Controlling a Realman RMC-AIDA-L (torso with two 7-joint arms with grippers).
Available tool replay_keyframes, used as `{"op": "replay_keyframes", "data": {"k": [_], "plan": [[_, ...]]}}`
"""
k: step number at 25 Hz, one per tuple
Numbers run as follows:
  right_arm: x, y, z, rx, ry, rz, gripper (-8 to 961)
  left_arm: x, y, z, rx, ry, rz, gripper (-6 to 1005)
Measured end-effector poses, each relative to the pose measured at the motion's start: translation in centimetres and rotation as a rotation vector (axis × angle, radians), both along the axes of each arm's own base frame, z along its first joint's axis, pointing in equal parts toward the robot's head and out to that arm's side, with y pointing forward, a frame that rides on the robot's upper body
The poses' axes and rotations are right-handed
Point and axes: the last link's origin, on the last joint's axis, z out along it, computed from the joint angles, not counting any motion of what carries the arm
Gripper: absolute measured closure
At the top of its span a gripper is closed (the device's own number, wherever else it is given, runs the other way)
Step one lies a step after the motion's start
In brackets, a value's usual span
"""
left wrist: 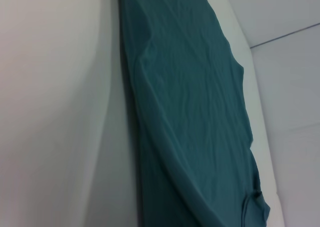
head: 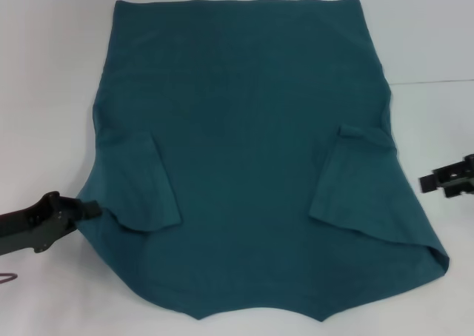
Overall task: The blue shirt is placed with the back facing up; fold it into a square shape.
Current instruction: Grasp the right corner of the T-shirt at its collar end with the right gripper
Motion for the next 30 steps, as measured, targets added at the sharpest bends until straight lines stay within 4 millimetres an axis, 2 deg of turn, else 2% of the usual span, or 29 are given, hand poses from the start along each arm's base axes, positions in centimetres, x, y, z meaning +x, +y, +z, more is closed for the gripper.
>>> {"op": "replay_keyframes", "data": {"k": [5, 9, 14, 22, 30], "plan": [[0.8, -0.7, 2.0, 0.124, 0.078, 0.030, 266, 0.1, 0.3, 0.0, 0.006, 0.010, -0.002, 995], [1.4, -0.6, 2.1, 0.230, 0.140, 0.032, 267, 0.1, 0.4, 0.0, 0.008, 0.014, -0.004, 995], [1.6, -1.0, 1.5, 0.129, 0.081, 0.007, 267, 0.1, 0.5, 0.0, 0.011, 0.016, -0.002, 995], [2.6, -2.6, 1.5, -0.046, -0.046, -0.089, 267, -0.1, 0.4, 0.0, 0.013, 0.018, 0.005, 994], [2.4, -3.1, -0.6, -0.141, -0.093, -0.067, 267, -0.2, 0.4, -0.1, 0.016, 0.022, 0.009, 994]]}}
